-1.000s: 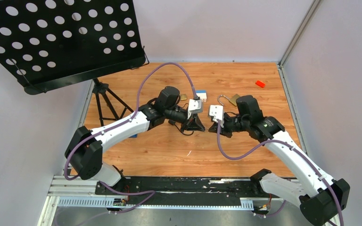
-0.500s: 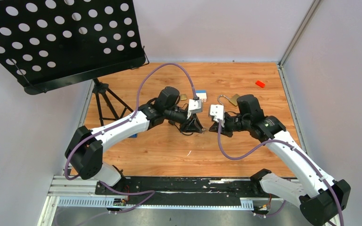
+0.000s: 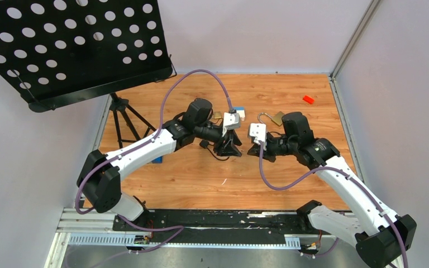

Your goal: Unlock with the key

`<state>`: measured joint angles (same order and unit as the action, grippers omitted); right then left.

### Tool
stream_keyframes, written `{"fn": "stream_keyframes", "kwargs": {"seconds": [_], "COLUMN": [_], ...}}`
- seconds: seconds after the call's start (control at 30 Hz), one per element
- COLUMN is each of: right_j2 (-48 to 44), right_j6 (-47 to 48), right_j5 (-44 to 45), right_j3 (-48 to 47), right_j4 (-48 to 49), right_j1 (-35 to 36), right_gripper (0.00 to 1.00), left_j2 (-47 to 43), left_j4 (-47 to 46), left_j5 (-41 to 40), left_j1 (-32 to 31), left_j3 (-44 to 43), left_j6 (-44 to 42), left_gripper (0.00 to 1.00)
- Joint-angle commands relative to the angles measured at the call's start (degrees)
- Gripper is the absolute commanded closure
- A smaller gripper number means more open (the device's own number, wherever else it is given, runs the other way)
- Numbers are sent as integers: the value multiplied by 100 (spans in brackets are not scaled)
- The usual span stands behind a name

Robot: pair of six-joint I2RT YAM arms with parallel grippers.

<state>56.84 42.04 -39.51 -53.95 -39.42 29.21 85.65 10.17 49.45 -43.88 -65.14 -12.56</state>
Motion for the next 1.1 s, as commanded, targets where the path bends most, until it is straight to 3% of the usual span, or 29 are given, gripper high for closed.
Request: {"fn": "stream_keyframes", "kwargs": {"seconds": [0.0, 0.77, 1.07], "right_j2": [-106, -142, -141], "right_j6": [-90, -191, -267], "right_j5": [-145, -59, -31], "right_j3": [16, 87, 78], "right_j4": [302, 407, 444], "right_j1": [-8, -7, -3], "right_gripper": [100, 100, 100], "left_j2": [-76, 279, 339], "left_j4": [-435, -260, -183], "left_j5": [224, 220, 279], "left_j1": [4, -113, -125], "left_j3": [-227, -424, -453], "left_j6": [389, 443, 395], "left_gripper": [44, 63, 80]}}
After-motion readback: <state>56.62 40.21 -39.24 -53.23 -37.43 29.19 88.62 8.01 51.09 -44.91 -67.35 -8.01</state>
